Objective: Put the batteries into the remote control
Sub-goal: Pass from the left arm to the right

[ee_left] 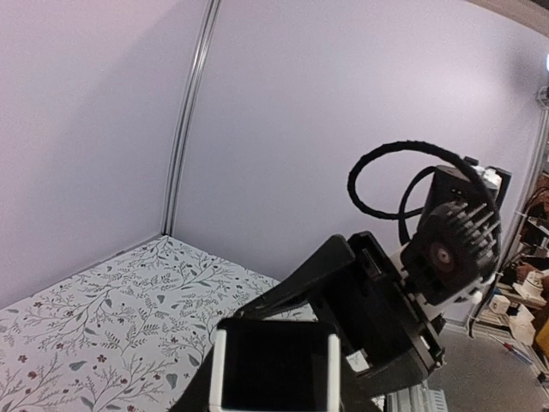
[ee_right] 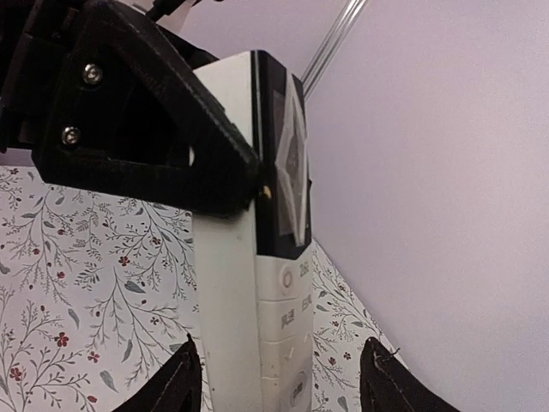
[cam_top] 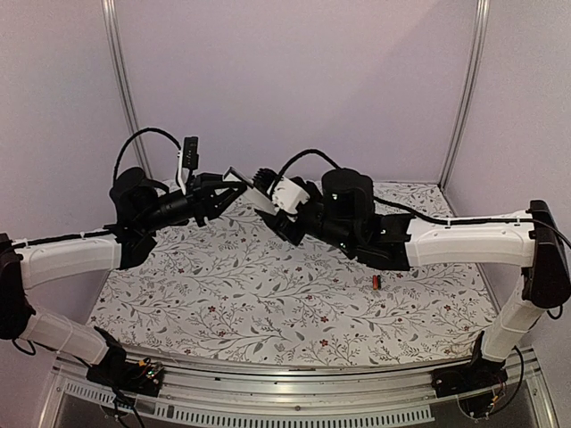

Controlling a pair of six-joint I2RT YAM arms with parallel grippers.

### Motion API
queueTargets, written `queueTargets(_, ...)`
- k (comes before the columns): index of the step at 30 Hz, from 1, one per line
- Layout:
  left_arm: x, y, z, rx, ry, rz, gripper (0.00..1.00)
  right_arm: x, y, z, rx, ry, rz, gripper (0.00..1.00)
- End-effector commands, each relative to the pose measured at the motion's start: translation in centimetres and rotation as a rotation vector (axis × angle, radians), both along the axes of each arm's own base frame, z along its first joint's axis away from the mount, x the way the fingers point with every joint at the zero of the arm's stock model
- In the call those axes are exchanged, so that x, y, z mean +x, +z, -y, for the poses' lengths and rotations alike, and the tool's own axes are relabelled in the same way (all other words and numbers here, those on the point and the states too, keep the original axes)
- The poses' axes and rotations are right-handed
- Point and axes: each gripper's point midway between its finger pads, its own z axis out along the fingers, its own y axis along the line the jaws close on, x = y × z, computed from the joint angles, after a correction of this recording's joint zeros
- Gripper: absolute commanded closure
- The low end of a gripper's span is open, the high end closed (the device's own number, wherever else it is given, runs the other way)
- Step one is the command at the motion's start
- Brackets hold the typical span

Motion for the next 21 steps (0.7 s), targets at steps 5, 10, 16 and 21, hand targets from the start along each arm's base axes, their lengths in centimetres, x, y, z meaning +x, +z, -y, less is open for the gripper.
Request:
queueTargets(5,0.0,1.6,-0.5,-0.028,0.015,0.021,1.0,2.6,-0.2,0.6,-0.039,-0.19,0.084,0.5)
queueTargets(10,0.1,1.4,-0.5,-0.021,0.013,0.019,1.0,2.7,0.2,0.7,-0.03,-0.2,0.091,0.76)
queueTargets(16,-0.7,2.1,-1.1,-0.002,-0.002,0.094,0.23,2.1,0.4,0.2,-0.045,-0.144,0.07,0.97)
queueTargets(21,-2.9,3.1,-2.2,0.03,-0.004,0.26,0.06,-3.3,1.7,-1.6,-0.01,0.327,-0.173,0.99)
